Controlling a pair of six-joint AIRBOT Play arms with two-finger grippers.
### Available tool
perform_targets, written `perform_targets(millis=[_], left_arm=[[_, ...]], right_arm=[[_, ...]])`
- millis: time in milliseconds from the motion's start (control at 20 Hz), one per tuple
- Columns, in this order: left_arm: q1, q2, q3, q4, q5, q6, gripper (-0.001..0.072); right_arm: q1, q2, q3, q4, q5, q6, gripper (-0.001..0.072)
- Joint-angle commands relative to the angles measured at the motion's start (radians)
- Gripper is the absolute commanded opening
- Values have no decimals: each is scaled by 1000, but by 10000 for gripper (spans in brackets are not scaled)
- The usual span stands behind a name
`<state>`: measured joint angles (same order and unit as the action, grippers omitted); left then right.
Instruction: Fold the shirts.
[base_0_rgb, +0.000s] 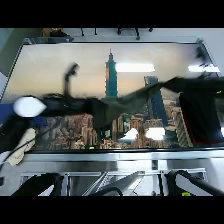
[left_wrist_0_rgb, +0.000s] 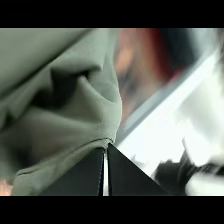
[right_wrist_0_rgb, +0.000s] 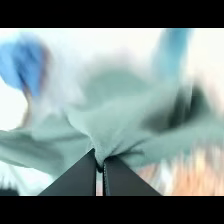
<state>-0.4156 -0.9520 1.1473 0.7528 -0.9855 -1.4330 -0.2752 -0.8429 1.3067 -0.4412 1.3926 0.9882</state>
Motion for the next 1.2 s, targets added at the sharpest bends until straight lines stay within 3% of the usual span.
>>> perform_targets(millis=[0,250,450,650,900,1050,1150], left_arm=[[134,198,264,6,-40,-16,12],[253,338,568,122,-43,-8,13],[357,262,639,108,-127,-8,13],[364,45,640,108,-166,-6,13],[318,-354,640,109,-132,90,14],[242,-628,641,109,-5,194,14],[207,-780,641,109,116,202,17]], right_arm=[[-87,108,289,167,18,-24,17],[-85,209,506,153,-91,-119,17],[-85,179,473,175,-39,-98,18],[-84,89,365,245,10,-99,18],[-79,-83,141,213,-23,-129,18],[-30,-239,-1,210,-89,-192,18],[24,-376,-58,209,-168,-264,18]])
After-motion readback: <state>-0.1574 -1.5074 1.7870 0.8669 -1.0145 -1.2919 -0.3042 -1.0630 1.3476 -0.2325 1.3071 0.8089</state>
